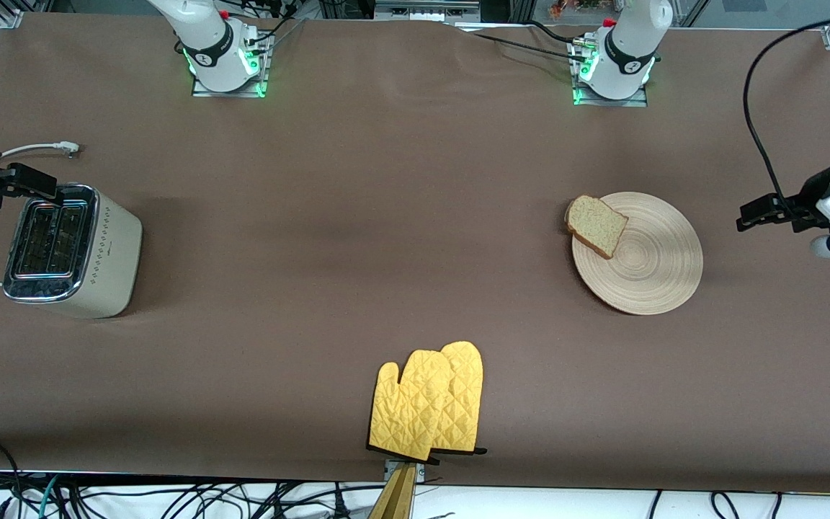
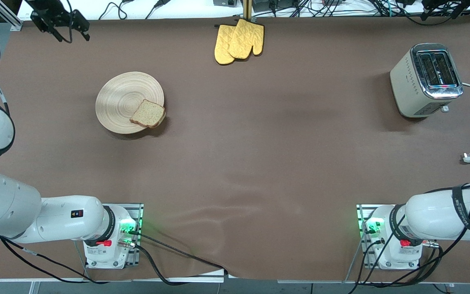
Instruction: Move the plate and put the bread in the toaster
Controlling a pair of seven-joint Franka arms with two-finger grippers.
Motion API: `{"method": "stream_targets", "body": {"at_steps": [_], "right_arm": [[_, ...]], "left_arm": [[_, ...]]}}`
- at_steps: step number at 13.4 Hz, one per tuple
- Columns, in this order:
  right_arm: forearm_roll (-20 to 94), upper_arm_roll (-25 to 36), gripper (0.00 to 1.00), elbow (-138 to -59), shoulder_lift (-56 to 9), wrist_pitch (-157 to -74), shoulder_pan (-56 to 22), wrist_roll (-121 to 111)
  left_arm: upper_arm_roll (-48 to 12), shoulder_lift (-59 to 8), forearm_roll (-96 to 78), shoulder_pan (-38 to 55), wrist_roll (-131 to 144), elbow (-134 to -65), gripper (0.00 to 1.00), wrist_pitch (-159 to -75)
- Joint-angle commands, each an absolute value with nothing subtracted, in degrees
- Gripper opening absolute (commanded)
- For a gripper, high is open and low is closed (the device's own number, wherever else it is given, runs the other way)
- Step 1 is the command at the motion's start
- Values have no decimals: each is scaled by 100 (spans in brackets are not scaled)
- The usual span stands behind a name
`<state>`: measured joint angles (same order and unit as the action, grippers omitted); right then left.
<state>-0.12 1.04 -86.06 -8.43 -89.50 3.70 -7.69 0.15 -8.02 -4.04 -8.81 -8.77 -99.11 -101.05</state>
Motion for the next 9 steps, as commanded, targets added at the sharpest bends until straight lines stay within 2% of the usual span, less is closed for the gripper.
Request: {"method": "stream_targets", "body": {"at_steps": [1,9], "right_arm": [[88,97,100,-8482,-879,-8921,404,-721],[88,97,100,-8490,-879,-8921,396,-729]], "left_arm": [[-35,-1570,-1533,-1658,-2462,-9835,100,-10195],[-131,-3892,-2180,-2661,-4570,-8939,100,-10196]]}}
